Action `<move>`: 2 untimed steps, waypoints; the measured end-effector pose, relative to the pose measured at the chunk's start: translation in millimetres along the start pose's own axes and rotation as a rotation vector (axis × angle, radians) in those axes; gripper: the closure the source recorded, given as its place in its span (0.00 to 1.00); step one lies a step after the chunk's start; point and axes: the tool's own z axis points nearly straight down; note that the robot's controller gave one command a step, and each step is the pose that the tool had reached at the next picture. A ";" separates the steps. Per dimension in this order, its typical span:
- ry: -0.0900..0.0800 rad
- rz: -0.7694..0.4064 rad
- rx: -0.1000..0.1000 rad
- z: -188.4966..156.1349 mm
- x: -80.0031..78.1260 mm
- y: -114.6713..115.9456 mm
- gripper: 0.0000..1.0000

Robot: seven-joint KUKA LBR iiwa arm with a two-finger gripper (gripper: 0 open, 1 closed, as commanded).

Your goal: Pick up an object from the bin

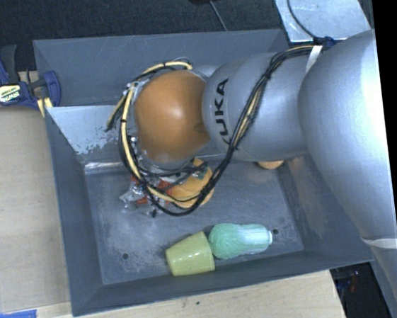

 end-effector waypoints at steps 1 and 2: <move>0.001 0.002 -0.002 -11.9 0.5 0.8 1.00; -0.002 0.005 0.000 -31.1 -0.4 0.0 1.00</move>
Offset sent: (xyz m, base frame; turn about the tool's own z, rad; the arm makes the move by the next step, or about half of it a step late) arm -0.0009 0.0000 0.0385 0.0008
